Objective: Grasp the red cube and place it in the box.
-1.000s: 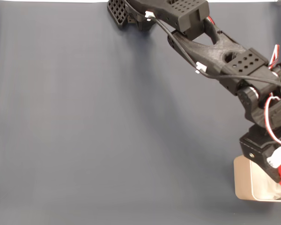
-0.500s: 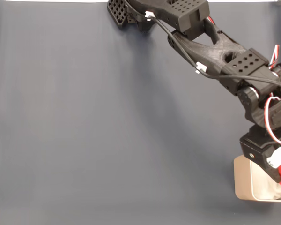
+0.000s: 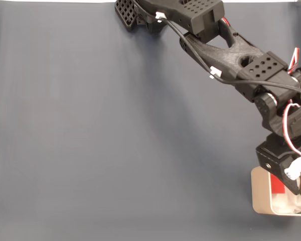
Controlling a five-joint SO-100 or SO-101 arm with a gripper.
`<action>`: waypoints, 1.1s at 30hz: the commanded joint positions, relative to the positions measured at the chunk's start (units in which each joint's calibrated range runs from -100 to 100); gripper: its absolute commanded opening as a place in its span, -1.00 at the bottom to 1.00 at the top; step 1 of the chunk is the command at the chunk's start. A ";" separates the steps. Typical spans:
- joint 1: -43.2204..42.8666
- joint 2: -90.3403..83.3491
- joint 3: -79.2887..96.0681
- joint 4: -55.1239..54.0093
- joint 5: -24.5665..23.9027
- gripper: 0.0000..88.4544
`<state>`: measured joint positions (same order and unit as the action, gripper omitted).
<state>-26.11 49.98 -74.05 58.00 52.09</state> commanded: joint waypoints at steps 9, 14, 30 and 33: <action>0.76 -4.14 -3.23 -0.04 0.63 -0.18; 0.90 -4.31 -3.32 -0.37 0.49 -0.19; 4.24 -17.57 15.02 -8.24 0.44 -1.00; 6.01 -23.03 22.04 -10.37 0.15 -1.00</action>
<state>-22.70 35.91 -55.15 50.36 52.09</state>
